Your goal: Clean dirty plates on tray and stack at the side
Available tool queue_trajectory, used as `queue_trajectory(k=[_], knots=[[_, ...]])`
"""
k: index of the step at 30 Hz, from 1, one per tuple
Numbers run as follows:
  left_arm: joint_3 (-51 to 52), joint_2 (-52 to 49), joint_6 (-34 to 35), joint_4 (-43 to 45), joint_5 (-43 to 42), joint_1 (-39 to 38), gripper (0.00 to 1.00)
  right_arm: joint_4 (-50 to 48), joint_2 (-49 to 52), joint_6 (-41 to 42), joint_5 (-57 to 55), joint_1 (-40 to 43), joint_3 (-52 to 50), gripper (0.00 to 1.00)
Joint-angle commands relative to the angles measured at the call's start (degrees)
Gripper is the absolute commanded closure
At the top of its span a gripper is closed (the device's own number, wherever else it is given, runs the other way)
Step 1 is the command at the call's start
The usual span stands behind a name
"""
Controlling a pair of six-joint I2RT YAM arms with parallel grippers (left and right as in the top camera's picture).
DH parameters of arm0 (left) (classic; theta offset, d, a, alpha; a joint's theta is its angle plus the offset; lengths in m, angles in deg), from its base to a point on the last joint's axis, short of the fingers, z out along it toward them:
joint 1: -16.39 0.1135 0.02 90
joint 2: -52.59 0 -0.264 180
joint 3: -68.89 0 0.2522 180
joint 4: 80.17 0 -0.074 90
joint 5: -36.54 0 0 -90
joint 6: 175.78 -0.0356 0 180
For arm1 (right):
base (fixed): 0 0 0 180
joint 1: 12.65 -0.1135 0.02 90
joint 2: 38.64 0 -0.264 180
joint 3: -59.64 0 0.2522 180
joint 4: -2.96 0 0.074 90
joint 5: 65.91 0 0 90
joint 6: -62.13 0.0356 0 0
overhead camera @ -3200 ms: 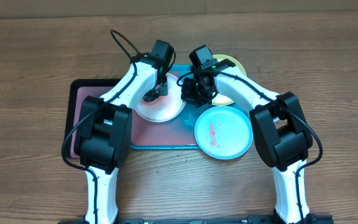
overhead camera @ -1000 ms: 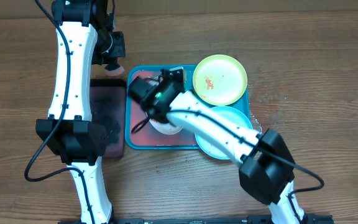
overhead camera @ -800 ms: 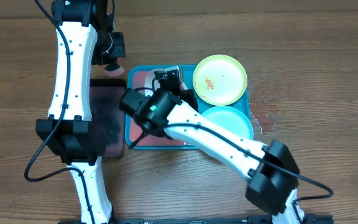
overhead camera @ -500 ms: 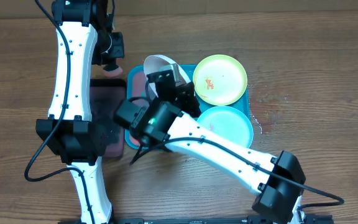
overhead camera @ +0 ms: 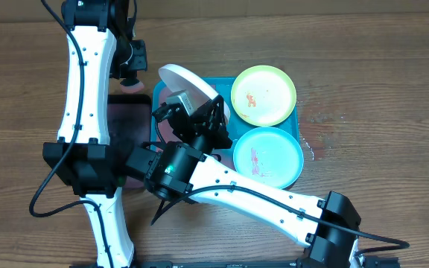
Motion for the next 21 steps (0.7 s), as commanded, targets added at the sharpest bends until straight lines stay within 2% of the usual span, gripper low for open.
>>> queue_trajectory(k=[1, 7, 11, 15, 16, 21], knots=[[-1.27, 0.33, 0.83, -0.15, 0.74, 0.11, 0.96, -0.26, -1.88, 1.36, -3.26, -0.04, 1.6, 0.96], [-1.27, 0.33, 0.83, -0.09, 0.74, 0.09, 0.96, -0.26, -1.88, 3.06, -0.63, -0.04, 1.57, 0.96], [-1.25, 0.33, 0.92, -0.24, 0.74, 0.09, 0.96, -0.26, -1.86, 3.06, 7.74, 0.66, 1.57, 0.96], [-1.22, 0.33, 1.05, -0.39, 0.7, 0.09, 0.96, -1.66, -1.86, 3.02, 24.44, 3.56, 1.51, 0.96], [-1.22, 0.33, 1.05, -0.46, 0.7, 0.09, 0.96, -2.89, -1.86, 2.32, 31.78, 5.51, 1.51, 0.96], [-1.22, 0.31, 1.29, -0.74, 0.66, 0.07, 0.96, -10.99, -1.86, -12.61, 58.25, 13.73, 1.51, 0.96]])
